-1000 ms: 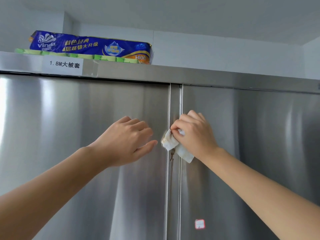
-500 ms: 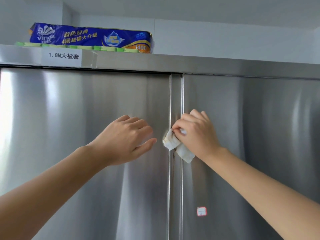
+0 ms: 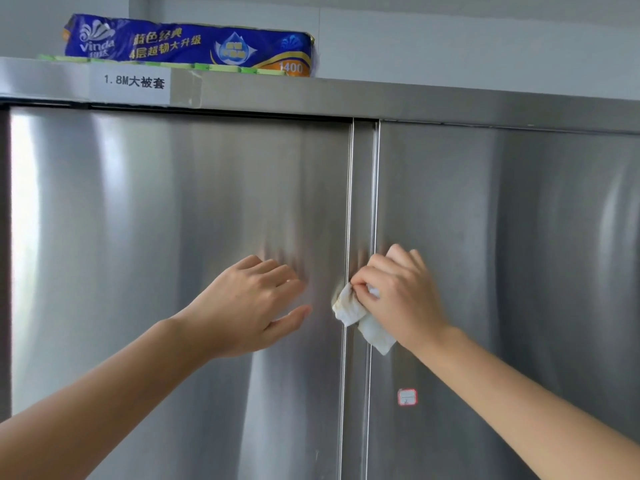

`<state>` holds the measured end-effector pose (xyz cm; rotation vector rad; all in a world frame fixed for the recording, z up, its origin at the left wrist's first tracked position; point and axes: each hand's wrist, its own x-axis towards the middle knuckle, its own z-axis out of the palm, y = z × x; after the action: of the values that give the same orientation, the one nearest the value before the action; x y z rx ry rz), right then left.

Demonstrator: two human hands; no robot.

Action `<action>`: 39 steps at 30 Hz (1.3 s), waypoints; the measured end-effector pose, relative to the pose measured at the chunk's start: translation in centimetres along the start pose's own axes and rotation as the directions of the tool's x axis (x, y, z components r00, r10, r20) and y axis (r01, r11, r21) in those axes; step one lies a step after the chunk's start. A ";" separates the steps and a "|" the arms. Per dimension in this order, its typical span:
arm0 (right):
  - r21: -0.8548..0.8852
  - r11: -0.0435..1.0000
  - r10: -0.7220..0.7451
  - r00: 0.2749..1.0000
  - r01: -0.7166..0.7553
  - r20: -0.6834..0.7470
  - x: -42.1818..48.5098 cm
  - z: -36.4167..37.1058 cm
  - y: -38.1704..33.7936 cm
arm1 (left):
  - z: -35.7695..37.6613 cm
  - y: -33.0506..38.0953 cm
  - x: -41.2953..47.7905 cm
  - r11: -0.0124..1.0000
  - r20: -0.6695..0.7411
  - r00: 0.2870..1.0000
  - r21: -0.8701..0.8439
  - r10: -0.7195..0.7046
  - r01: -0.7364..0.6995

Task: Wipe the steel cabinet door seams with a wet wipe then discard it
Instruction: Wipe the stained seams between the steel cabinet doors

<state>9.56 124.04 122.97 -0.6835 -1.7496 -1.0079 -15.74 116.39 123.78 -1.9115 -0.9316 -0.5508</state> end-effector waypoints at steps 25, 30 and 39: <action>0.036 0.995 0.085 0.988 -0.090 0.128 -8.5 1.2 -4.3 | 2.0 2.1 -1.8 0.995 -0.057 0.998 -0.102 -0.014 0.008; 0.130 0.979 0.131 0.969 -0.160 0.207 -7.8 0.0 -4.2 | 2.4 2.5 -2.4 0.994 -0.062 0.998 -0.106 -0.021 0.014; 0.496 0.810 0.280 0.949 -0.313 0.141 -2.5 -2.9 -3.1 | 2.5 2.3 -2.1 0.993 -0.074 0.997 -0.112 -0.037 0.029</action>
<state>9.32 119.96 120.22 -0.6156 -1.7883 -0.2775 -15.18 117.02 119.86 -1.9623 -0.9012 -0.7034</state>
